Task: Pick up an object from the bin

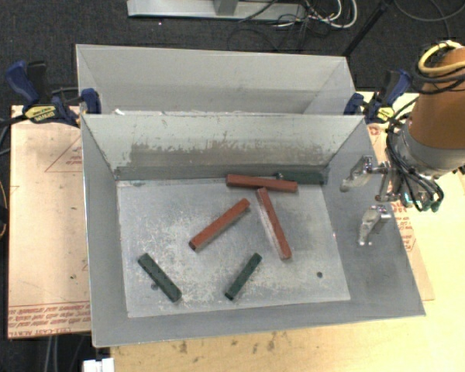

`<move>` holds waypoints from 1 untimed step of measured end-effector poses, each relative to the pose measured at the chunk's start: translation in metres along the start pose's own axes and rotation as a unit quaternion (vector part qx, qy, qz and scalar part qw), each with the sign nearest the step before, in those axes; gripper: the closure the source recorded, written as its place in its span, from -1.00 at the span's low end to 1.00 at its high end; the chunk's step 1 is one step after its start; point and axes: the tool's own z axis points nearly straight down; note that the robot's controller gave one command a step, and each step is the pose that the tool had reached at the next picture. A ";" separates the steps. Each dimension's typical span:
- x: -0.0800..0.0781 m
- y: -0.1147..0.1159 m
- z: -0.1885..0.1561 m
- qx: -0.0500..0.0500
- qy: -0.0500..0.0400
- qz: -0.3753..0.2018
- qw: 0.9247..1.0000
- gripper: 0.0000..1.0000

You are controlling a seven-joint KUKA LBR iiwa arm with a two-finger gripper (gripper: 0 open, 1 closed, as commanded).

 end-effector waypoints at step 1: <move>-0.002 0.001 -0.004 0.001 -0.004 -0.002 1.000 -1.00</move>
Offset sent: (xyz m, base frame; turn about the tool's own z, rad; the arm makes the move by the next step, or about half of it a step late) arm 0.0702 0.0850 -0.1525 -0.0617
